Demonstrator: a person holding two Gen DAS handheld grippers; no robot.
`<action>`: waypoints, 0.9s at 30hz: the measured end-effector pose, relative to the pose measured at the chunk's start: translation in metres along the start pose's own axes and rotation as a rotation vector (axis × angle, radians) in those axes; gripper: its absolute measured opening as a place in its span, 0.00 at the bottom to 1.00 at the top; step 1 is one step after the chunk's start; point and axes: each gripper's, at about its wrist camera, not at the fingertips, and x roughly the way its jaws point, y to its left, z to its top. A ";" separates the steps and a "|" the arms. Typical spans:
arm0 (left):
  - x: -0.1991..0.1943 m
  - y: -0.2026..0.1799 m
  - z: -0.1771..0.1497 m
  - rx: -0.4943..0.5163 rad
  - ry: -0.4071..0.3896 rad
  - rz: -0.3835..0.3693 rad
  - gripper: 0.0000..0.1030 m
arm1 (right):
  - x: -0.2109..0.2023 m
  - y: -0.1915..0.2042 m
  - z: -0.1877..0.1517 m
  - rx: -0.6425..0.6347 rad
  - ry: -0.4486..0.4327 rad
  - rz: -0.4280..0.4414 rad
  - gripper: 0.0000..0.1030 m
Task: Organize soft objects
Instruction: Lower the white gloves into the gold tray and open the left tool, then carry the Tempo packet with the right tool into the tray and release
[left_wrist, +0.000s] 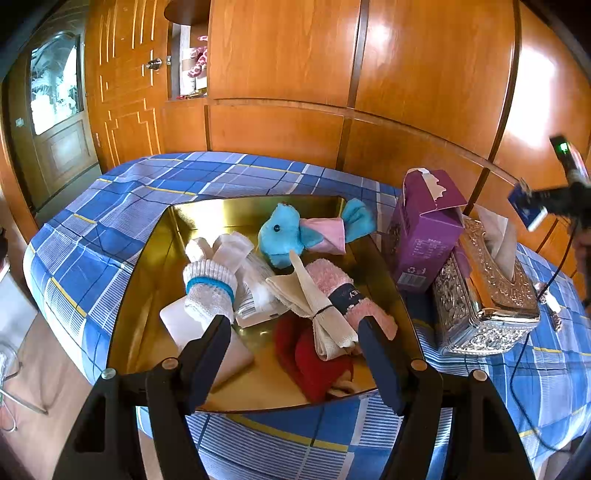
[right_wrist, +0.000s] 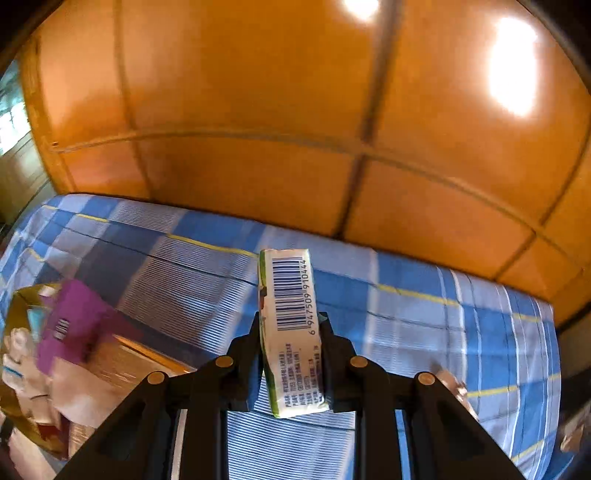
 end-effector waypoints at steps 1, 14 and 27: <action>0.000 0.000 0.000 -0.001 0.001 -0.001 0.70 | -0.003 0.010 0.003 -0.015 -0.010 0.015 0.24; 0.003 0.005 -0.002 -0.014 0.006 0.008 0.70 | -0.057 0.116 -0.009 -0.200 -0.049 0.275 0.24; 0.005 0.013 -0.003 -0.032 0.014 0.026 0.70 | -0.068 0.183 -0.059 -0.236 0.021 0.536 0.24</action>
